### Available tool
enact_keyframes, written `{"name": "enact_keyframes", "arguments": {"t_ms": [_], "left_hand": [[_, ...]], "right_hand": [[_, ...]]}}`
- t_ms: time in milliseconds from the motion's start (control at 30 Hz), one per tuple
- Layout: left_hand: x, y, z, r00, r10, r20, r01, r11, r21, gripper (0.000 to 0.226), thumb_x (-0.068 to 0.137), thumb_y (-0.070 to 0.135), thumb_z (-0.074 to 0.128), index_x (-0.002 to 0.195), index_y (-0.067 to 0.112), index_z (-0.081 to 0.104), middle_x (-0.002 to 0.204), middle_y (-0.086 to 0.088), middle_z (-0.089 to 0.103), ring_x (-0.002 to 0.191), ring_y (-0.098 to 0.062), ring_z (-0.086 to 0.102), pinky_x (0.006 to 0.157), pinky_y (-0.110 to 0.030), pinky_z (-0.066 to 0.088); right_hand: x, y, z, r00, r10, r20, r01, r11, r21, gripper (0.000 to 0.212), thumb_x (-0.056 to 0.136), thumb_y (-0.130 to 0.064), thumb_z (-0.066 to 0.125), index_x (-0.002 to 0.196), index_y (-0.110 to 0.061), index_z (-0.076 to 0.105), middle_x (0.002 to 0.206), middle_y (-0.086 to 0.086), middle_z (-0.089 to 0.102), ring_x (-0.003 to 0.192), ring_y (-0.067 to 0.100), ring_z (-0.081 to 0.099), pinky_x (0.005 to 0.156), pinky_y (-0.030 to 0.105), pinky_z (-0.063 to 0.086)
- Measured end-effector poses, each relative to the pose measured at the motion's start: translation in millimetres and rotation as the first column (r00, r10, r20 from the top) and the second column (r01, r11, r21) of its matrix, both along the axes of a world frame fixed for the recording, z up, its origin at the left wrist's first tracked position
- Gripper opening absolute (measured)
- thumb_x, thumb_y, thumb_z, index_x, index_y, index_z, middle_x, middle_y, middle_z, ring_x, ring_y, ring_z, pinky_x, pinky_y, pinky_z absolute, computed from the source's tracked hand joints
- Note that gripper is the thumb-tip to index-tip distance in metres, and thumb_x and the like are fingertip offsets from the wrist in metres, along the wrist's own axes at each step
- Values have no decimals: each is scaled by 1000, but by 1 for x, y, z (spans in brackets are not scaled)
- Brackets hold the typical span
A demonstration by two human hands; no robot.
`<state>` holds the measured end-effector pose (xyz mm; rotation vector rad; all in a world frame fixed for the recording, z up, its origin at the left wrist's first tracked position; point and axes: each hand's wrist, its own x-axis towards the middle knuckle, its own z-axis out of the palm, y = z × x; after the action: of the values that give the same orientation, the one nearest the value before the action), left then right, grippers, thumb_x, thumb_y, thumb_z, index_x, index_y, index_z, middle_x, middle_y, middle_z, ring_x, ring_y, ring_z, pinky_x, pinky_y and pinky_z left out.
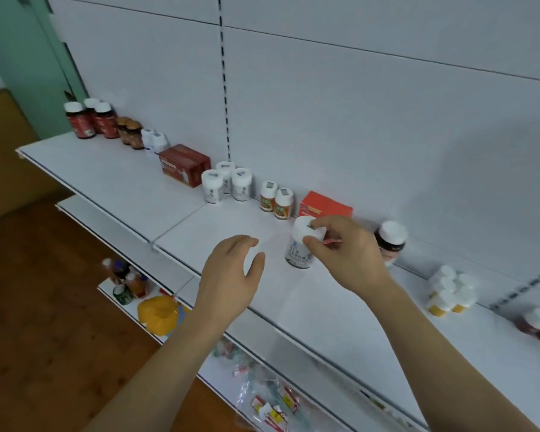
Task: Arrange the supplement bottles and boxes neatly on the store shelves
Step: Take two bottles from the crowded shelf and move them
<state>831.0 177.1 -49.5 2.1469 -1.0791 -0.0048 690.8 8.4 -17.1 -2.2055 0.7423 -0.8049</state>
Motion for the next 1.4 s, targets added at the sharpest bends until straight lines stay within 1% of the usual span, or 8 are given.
{"name": "enact_keyframes", "arguments": {"t_ms": [167, 367, 467, 600, 800, 967, 1133, 1400], "left_hand": [[67, -9, 5, 998, 46, 51, -48, 998, 29, 33, 99, 29, 57, 126, 12, 64, 132, -2, 62, 125, -19, 52, 101, -23, 33], [138, -9, -9, 988, 55, 144, -66, 995, 71, 53, 94, 45, 40, 121, 8, 68, 124, -12, 67, 117, -31, 60, 98, -43, 49], [179, -12, -17, 989, 27, 144, -42, 994, 101, 56, 94, 46, 38, 123, 8, 67, 126, -12, 66, 119, -31, 60, 99, -44, 48], [235, -15, -24, 988, -72, 138, 59, 994, 94, 53, 94, 44, 40, 121, 8, 67, 125, -12, 66, 117, -32, 60, 98, -44, 49], [298, -12, -27, 964, -239, 121, 228, 969, 96, 50, 95, 45, 40, 122, 11, 66, 126, -8, 65, 120, -27, 58, 99, -42, 49], [322, -12, -32, 940, -326, 105, 317, 944, 97, 52, 94, 45, 39, 121, 10, 67, 126, -9, 65, 120, -28, 59, 99, -42, 48], [332, -16, -34, 922, -368, 123, 358, 929, 91, 47, 94, 42, 45, 121, 10, 67, 125, -8, 66, 118, -27, 60, 98, -39, 49], [341, -20, -34, 913, -392, 118, 385, 920, 76, 41, 92, 36, 52, 120, 10, 67, 125, -9, 65, 119, -28, 59, 98, -41, 49]], "right_hand": [[79, -20, -3, 1000, 28, -1, -28, 999, -38, 23, 83, -26, 78, 106, -26, 73, 102, -10, 69, 78, -3, 63, 74, 7, 47], [151, -26, -17, 999, 37, -4, -37, 996, -78, 22, 82, -22, 80, 103, -22, 74, 93, -14, 65, 74, -3, 59, 71, 5, 41], [185, -27, -24, 1000, 9, -24, -11, 996, -87, 21, 82, -19, 80, 102, -21, 73, 88, -21, 62, 71, 2, 59, 73, 11, 44], [228, -23, -36, 995, -80, -65, 70, 987, -146, 24, 84, -20, 77, 107, -19, 72, 105, -7, 69, 81, 15, 64, 78, 26, 53], [268, -2, -52, 961, -233, -151, 199, 956, -215, 28, 85, -15, 74, 112, -14, 68, 110, 1, 67, 88, 20, 63, 76, 35, 54], [283, 10, -64, 918, -330, -221, 284, 934, -216, 29, 89, -13, 71, 117, -10, 65, 115, 5, 65, 94, 26, 64, 73, 29, 45], [292, 13, -71, 902, -372, -220, 328, 920, -213, 27, 91, -14, 69, 117, -11, 64, 118, 4, 65, 98, 28, 65, 74, 40, 55], [299, 14, -79, 898, -417, -142, 375, 893, -247, 22, 89, -16, 73, 111, -12, 69, 123, 2, 64, 84, 24, 68, 67, 41, 57]]}}
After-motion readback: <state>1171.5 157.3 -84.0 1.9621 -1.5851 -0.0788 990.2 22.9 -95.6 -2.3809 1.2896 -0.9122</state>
